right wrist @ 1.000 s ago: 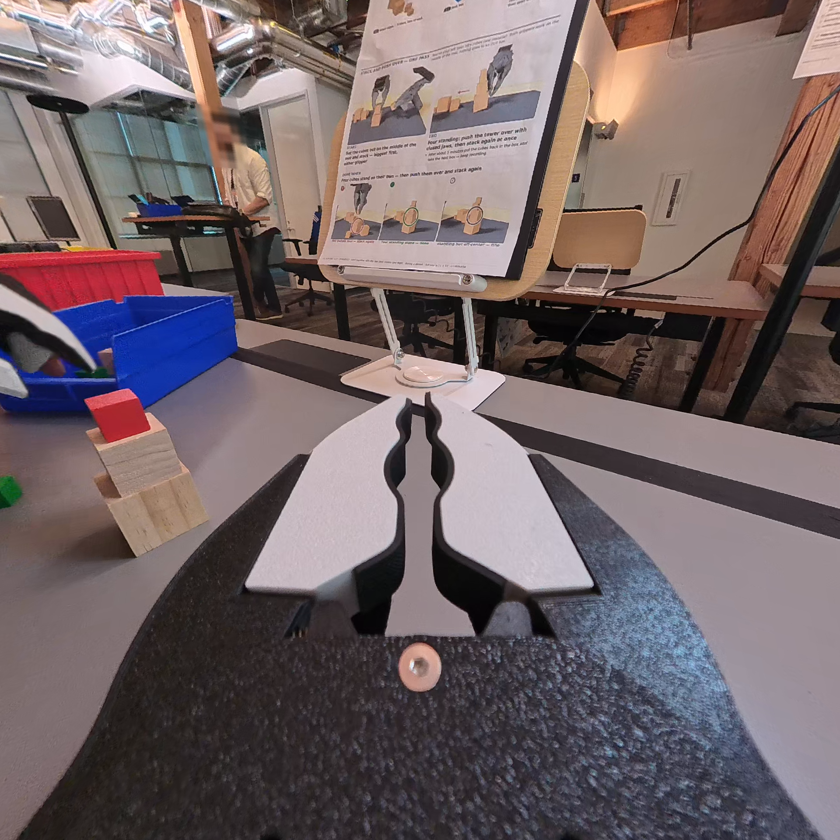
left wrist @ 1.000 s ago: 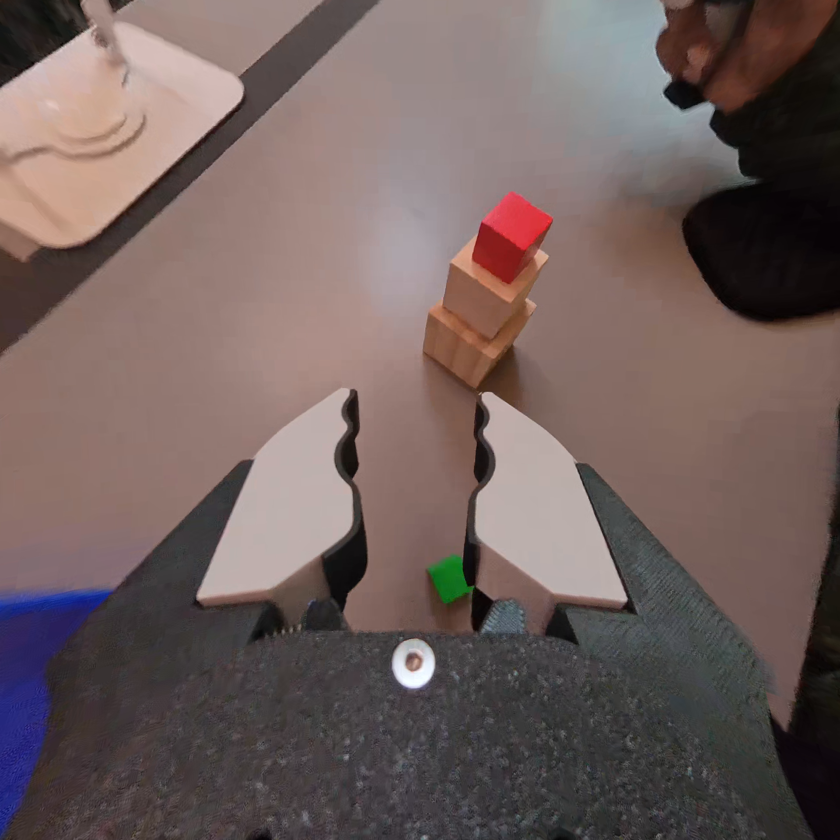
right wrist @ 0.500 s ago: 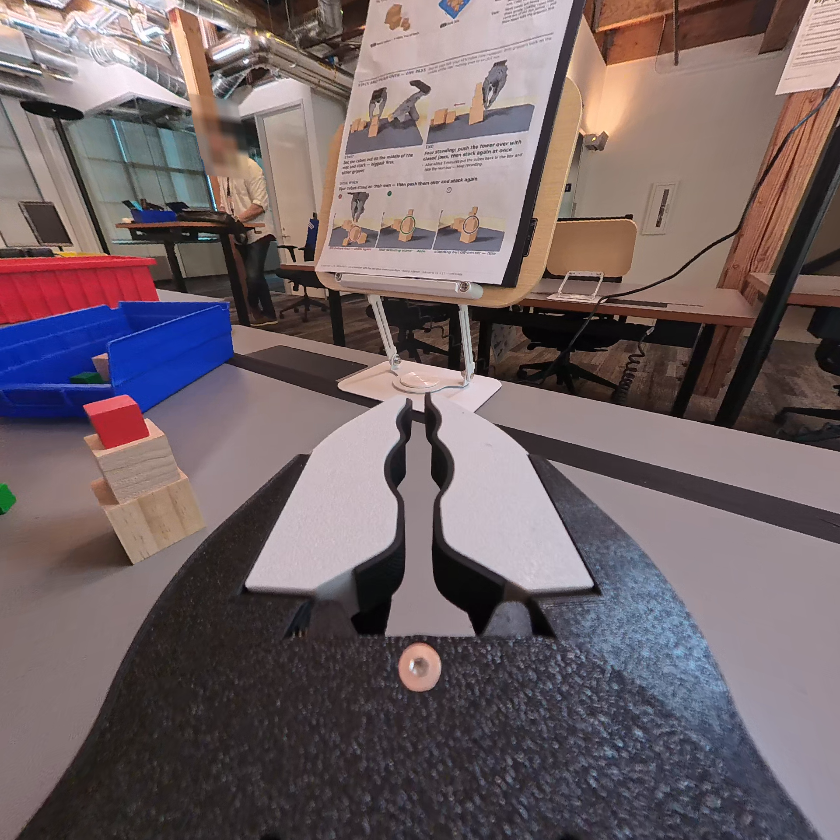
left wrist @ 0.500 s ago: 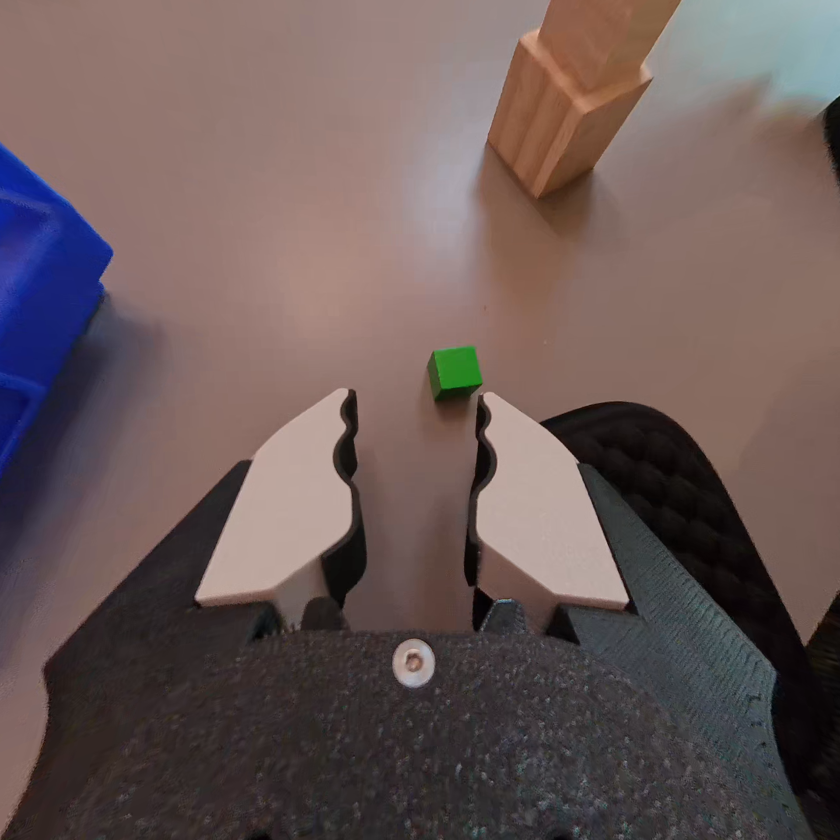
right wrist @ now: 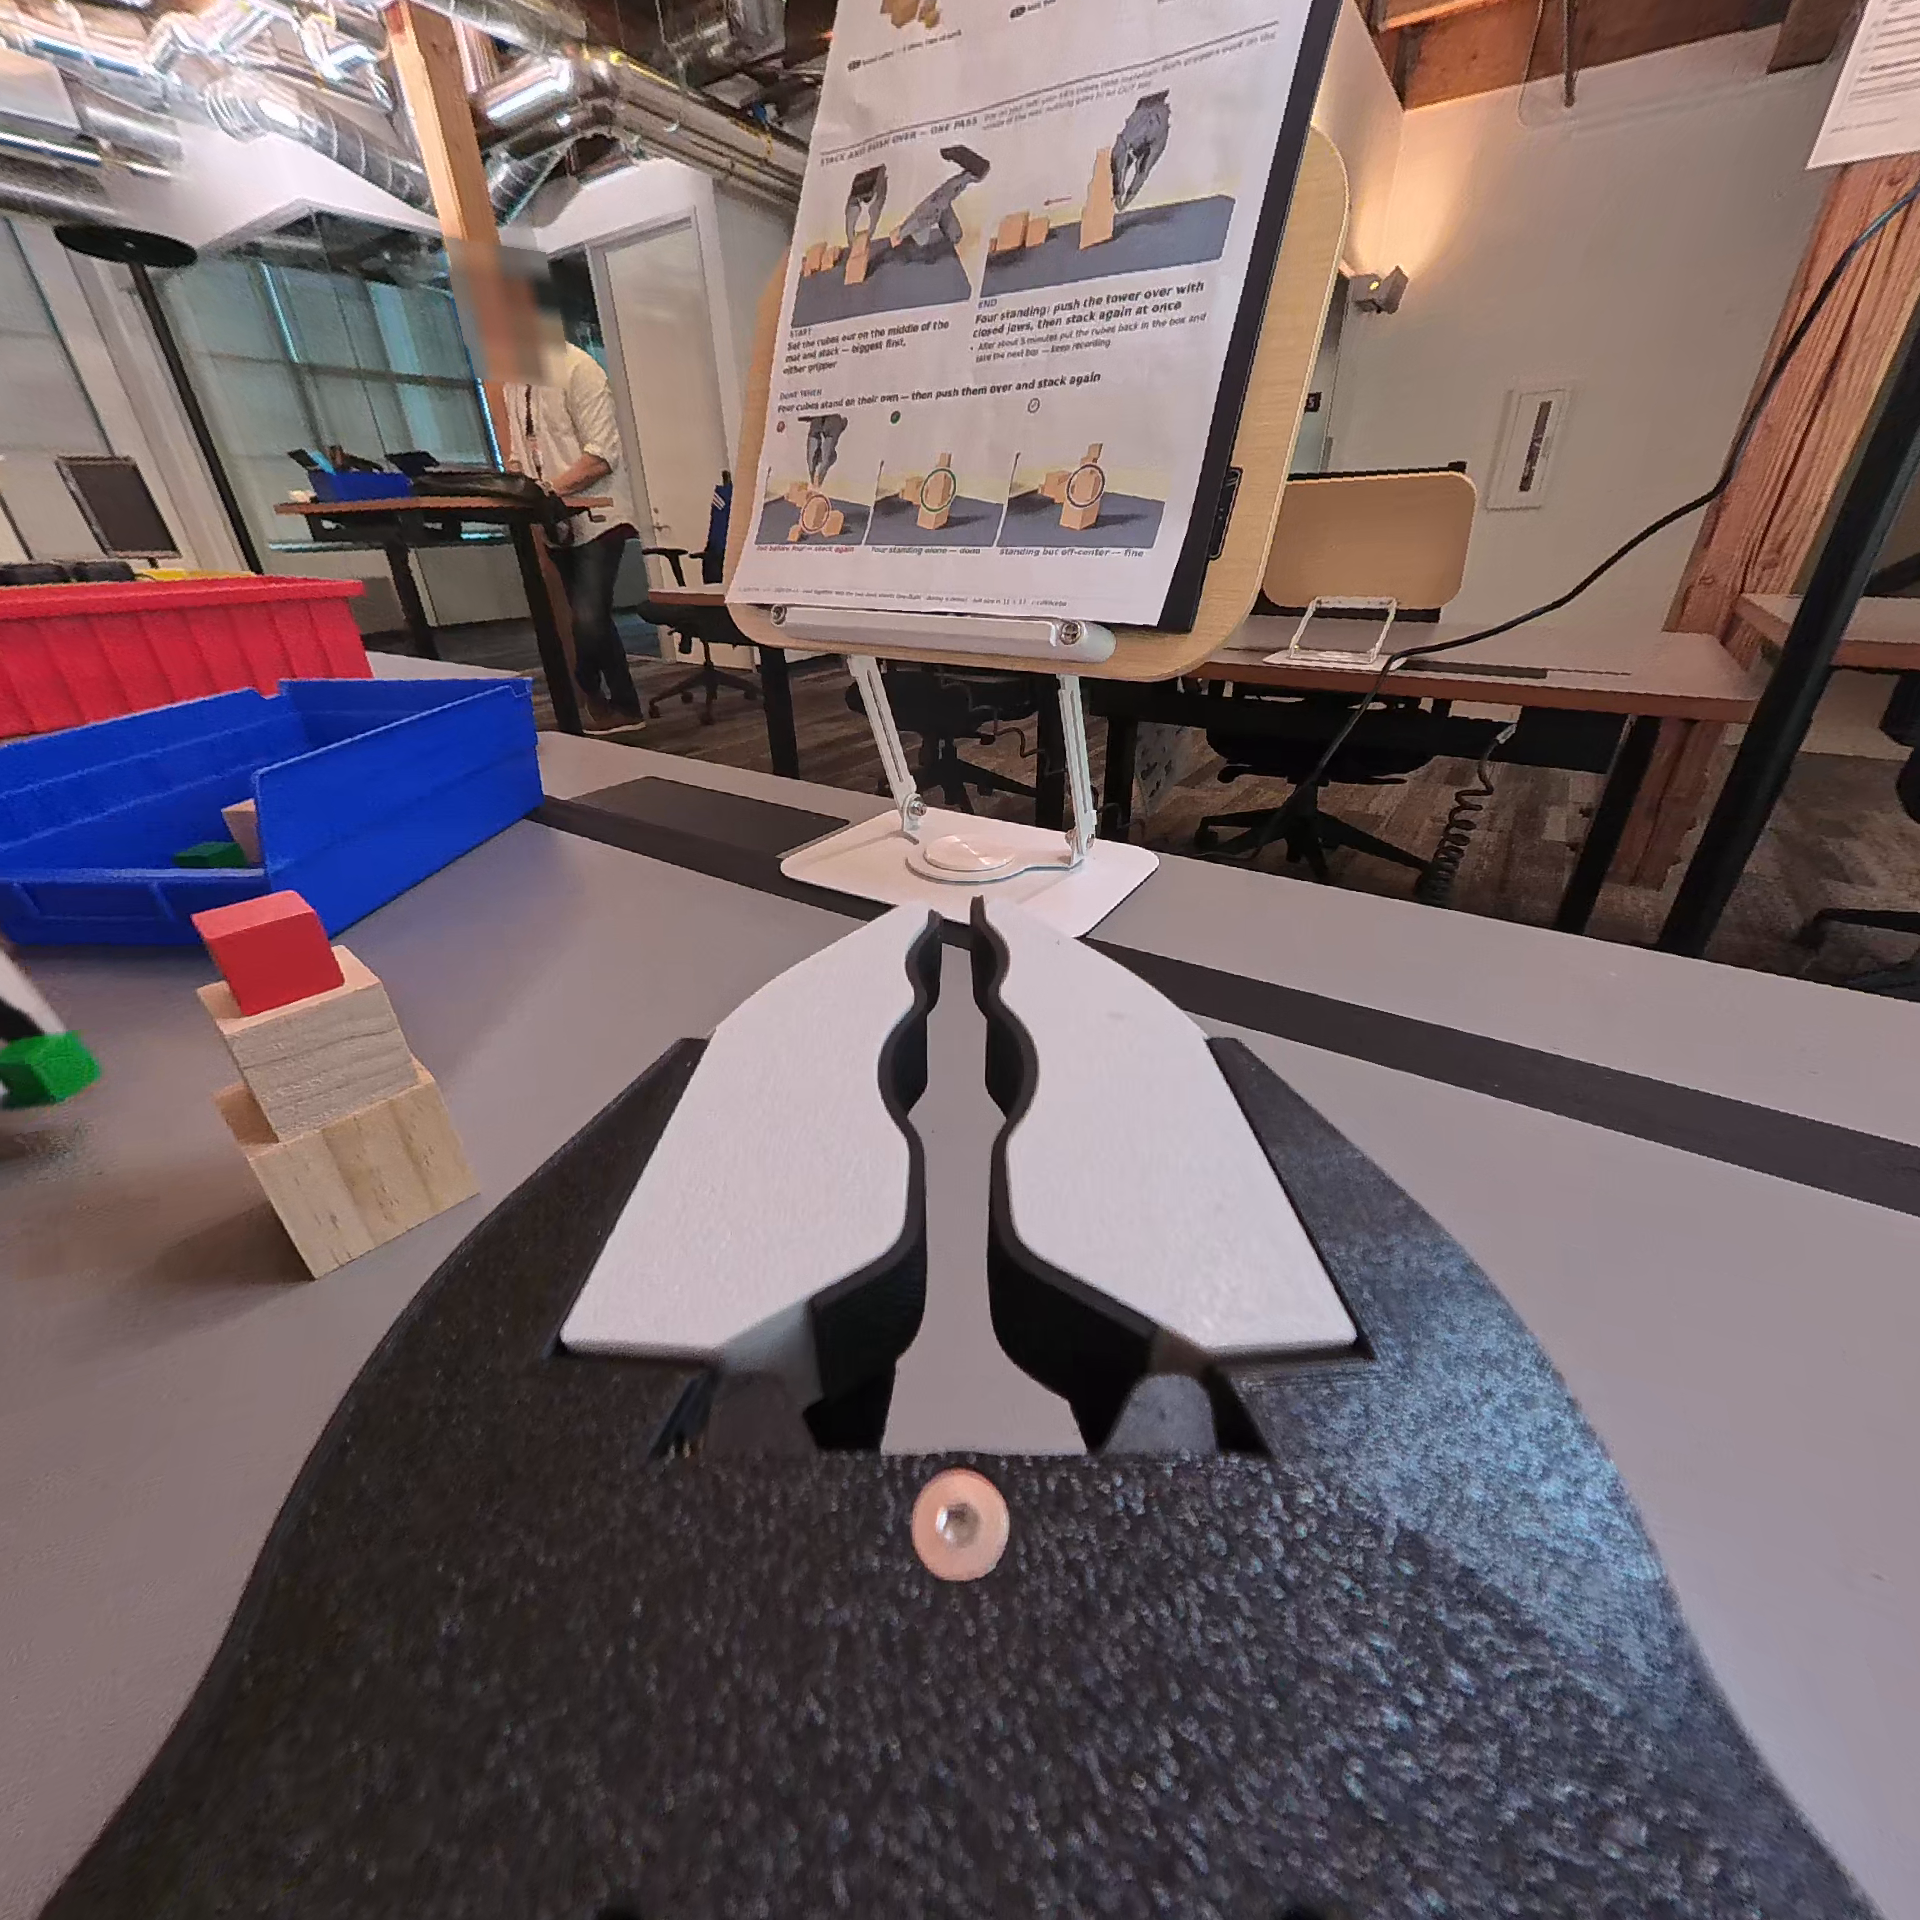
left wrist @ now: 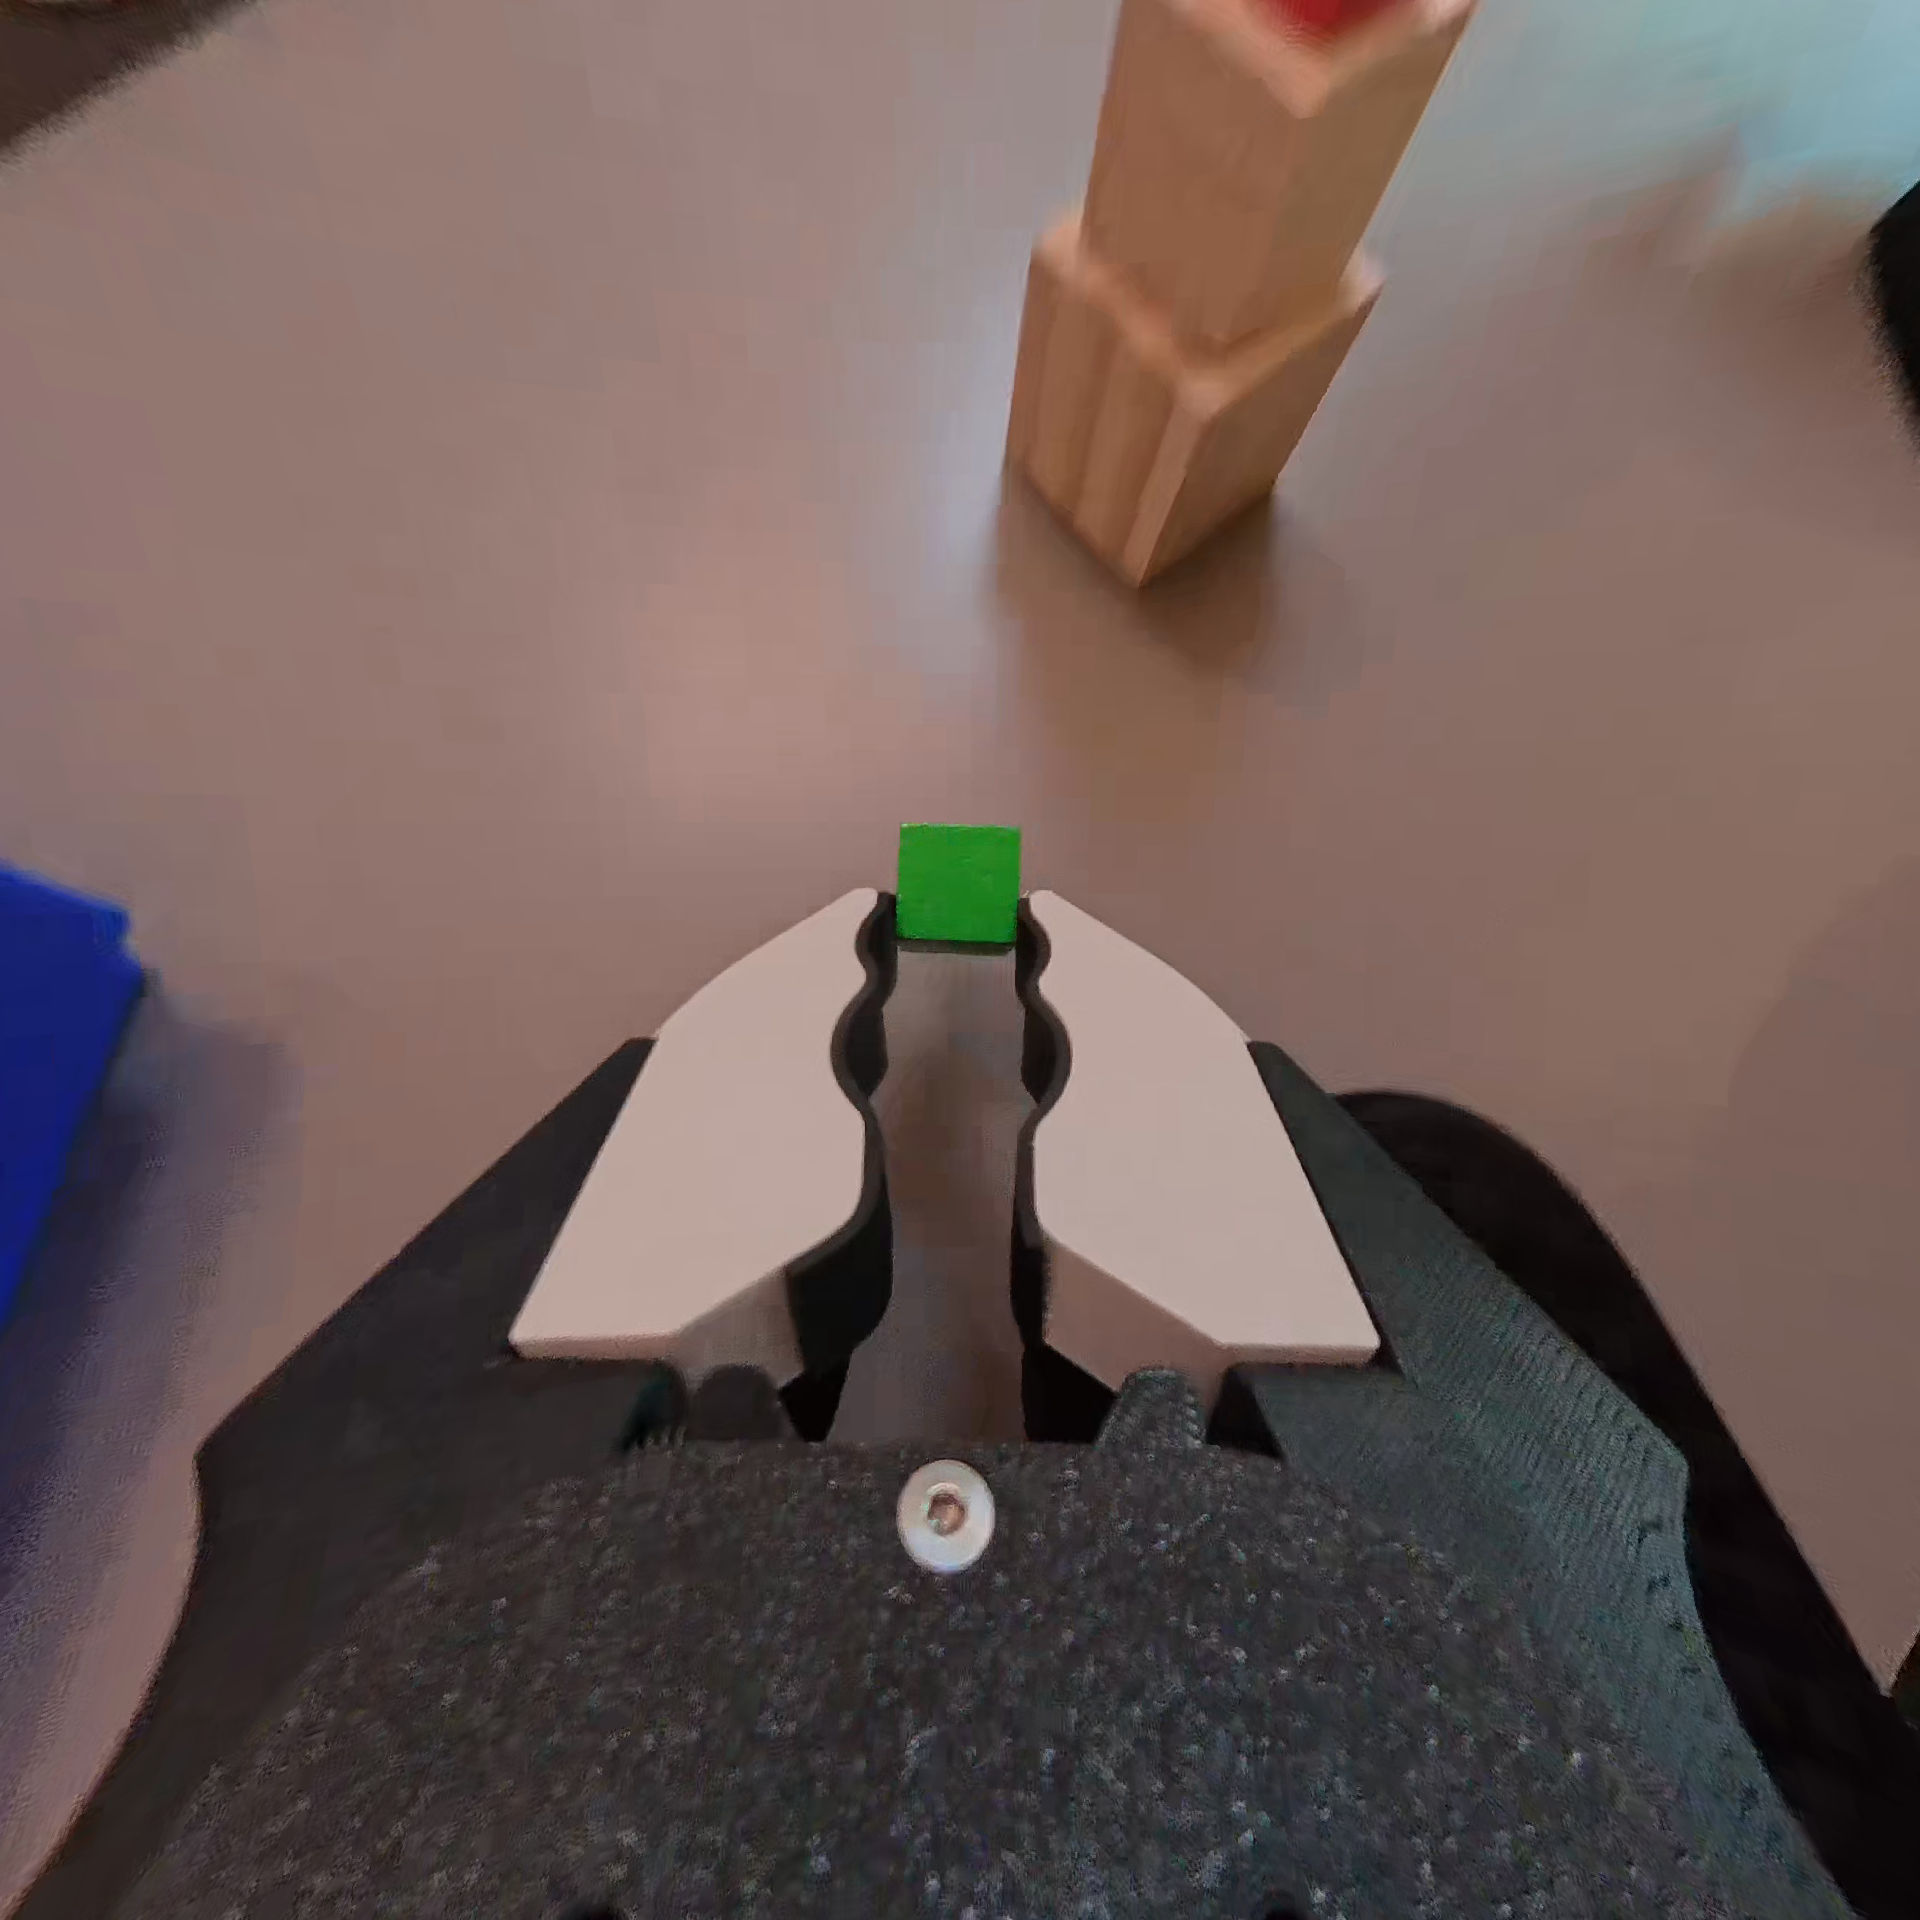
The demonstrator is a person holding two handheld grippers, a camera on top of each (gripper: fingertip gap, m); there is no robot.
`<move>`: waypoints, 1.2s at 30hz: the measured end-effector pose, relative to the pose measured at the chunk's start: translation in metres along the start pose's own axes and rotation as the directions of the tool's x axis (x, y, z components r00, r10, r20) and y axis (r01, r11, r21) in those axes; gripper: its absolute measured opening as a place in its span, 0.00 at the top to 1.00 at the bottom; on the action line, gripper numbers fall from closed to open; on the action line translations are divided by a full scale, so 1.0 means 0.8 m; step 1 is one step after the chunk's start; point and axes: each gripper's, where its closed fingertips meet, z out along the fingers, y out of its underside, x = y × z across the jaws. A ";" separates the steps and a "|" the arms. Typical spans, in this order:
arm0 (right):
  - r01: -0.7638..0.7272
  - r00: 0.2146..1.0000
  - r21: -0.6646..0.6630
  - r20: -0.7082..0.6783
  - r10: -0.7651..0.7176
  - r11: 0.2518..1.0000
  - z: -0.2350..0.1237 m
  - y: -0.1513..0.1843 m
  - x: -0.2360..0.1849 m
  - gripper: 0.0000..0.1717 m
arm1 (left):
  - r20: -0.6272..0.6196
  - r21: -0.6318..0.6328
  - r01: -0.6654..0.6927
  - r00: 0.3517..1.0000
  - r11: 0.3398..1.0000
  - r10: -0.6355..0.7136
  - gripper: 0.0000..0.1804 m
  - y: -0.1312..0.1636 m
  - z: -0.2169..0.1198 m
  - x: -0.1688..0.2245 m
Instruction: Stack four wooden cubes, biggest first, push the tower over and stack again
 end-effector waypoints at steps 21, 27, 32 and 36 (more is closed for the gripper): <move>0.003 1.000 -0.010 0.014 -0.003 1.000 -0.001 0.001 0.000 0.97 | -0.507 0.115 -0.606 0.646 0.787 0.571 0.88 -0.184 0.041 0.077; 0.006 1.000 -0.015 0.013 -0.006 1.000 -0.001 0.002 0.000 0.97 | -0.509 0.089 -0.617 0.646 0.782 0.568 0.88 -0.186 0.043 0.072; 0.003 1.000 -0.022 0.023 -0.003 1.000 0.000 0.004 -0.002 0.97 | -0.514 0.068 -0.619 0.650 0.783 0.559 0.88 -0.185 0.042 0.070; 0.004 1.000 -0.025 0.031 -0.004 1.000 0.001 0.005 -0.004 0.97 | -0.513 0.056 -0.617 0.657 0.785 0.553 0.88 -0.185 0.041 0.069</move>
